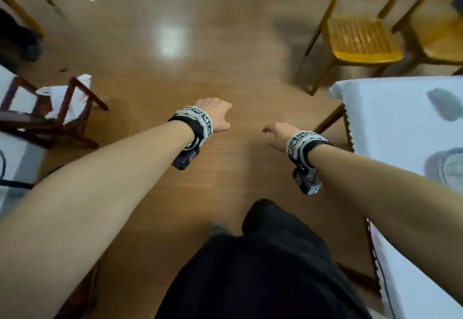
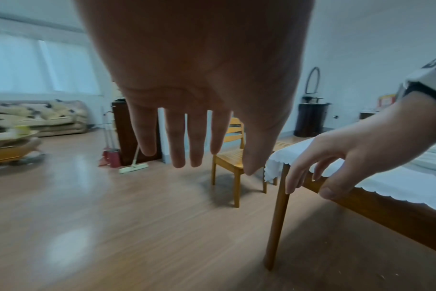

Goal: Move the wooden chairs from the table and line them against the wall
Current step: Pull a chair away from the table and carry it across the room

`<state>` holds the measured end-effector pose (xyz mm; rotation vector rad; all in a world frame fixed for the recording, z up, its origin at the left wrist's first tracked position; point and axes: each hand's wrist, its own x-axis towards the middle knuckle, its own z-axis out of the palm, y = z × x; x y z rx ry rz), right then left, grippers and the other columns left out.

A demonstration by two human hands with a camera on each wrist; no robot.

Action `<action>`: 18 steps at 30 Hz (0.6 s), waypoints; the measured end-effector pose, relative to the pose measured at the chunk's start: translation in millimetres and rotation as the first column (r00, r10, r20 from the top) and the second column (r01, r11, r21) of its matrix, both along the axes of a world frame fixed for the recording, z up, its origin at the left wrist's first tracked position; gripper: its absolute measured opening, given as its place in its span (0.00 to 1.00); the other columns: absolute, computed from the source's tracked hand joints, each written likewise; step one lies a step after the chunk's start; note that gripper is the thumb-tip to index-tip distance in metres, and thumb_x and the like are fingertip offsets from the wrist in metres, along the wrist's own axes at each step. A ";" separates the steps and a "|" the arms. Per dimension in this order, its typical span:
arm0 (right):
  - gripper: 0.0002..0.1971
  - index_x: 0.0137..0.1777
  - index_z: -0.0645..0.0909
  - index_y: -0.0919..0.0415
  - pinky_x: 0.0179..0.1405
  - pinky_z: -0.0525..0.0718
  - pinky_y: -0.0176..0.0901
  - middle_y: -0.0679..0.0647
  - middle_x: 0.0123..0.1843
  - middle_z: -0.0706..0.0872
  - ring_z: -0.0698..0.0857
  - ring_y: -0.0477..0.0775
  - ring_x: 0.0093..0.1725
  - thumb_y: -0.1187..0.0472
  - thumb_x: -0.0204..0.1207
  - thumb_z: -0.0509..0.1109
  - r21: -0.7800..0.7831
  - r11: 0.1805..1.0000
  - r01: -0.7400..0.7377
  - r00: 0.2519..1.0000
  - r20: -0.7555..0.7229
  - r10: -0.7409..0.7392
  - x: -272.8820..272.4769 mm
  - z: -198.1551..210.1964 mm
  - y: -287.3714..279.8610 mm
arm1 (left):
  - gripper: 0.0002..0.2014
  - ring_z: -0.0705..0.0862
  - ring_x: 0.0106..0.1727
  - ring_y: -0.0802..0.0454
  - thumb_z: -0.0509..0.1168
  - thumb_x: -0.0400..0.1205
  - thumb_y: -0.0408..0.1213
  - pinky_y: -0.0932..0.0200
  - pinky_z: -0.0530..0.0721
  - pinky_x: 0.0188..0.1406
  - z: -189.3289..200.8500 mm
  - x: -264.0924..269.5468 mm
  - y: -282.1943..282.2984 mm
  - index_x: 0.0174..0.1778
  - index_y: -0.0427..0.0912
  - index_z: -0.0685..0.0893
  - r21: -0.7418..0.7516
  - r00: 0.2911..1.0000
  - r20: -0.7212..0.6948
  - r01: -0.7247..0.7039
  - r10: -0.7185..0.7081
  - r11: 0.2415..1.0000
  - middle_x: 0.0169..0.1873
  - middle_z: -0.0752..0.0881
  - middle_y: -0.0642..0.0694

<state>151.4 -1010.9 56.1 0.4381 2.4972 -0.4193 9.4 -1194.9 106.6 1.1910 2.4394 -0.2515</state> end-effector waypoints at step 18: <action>0.25 0.80 0.75 0.54 0.68 0.78 0.50 0.59 0.77 0.79 0.79 0.62 0.74 0.61 0.81 0.66 -0.030 0.892 0.452 0.888 -0.082 -0.453 -188.7 3.3 350.6 | 0.24 0.85 0.60 0.41 0.66 0.78 0.47 0.53 0.77 0.42 4.7 -220.6 410.6 0.71 0.48 0.78 -0.030 0.928 -0.031 0.370 -0.371 0.929 0.61 0.85 0.46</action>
